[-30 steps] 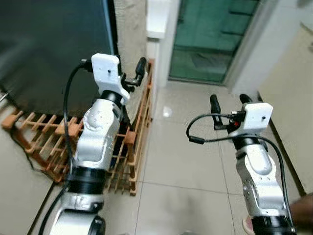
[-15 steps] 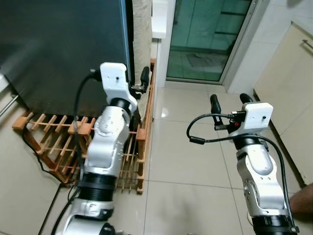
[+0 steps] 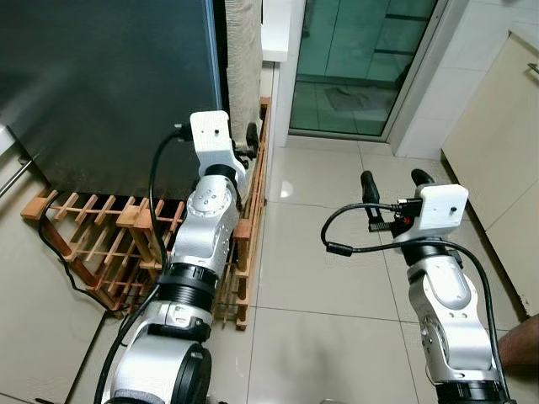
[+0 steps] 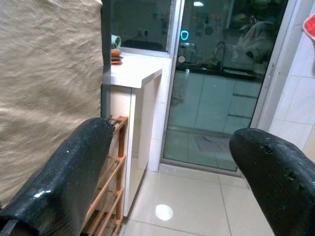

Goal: Restocking fridge

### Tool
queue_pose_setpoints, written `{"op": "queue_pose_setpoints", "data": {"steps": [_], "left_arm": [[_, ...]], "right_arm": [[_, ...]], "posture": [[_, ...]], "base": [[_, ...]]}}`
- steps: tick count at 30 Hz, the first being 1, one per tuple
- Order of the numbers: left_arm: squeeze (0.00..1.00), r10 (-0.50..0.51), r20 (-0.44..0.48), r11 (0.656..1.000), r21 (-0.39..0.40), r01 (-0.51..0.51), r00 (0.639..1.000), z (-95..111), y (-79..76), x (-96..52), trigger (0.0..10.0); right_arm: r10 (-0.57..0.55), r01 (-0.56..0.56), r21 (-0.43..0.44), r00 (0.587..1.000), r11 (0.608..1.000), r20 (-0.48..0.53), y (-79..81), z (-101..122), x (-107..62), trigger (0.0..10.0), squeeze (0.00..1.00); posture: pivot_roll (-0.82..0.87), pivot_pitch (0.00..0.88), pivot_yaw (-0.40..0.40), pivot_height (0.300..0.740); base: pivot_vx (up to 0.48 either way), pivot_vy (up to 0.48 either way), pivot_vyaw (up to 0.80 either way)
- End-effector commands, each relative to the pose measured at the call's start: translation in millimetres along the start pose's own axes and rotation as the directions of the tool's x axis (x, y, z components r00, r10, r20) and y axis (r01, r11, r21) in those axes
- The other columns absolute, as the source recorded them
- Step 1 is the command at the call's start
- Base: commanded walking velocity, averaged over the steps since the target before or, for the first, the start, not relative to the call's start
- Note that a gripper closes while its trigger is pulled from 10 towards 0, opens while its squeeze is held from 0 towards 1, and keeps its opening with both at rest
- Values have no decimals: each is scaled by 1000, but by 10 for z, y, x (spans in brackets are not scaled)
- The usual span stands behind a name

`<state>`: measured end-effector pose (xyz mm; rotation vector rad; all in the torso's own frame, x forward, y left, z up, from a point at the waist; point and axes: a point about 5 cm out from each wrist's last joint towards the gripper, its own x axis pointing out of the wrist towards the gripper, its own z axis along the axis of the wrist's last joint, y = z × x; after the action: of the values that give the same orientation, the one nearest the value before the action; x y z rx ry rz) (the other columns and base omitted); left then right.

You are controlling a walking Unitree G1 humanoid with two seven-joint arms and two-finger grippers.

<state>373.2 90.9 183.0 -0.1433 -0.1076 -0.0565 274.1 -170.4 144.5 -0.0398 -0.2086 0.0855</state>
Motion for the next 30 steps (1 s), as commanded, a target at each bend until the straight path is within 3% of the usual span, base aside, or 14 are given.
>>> {"op": "queue_pose_setpoints", "data": {"steps": [1, 30], "left_arm": [[0, -3, 11, 1000, -3, 3, 1000, 15, -45, 30, 10000], [0, -19, 48, 1000, 8, 19, 999, 148, -164, 256, 10000]], "right_arm": [[-6, 6, 2, 1000, 1000, 5, -5, 37, -17, 10000, 0], [-29, 29, 2, 999, 1000, -20, 8, 31, -160, 10000, 0]], "posture": [[-164, 23, -11, 740], [-192, 61, 11, 740]], "base": [[0, 0, 0], [0, 0, 0]]}}
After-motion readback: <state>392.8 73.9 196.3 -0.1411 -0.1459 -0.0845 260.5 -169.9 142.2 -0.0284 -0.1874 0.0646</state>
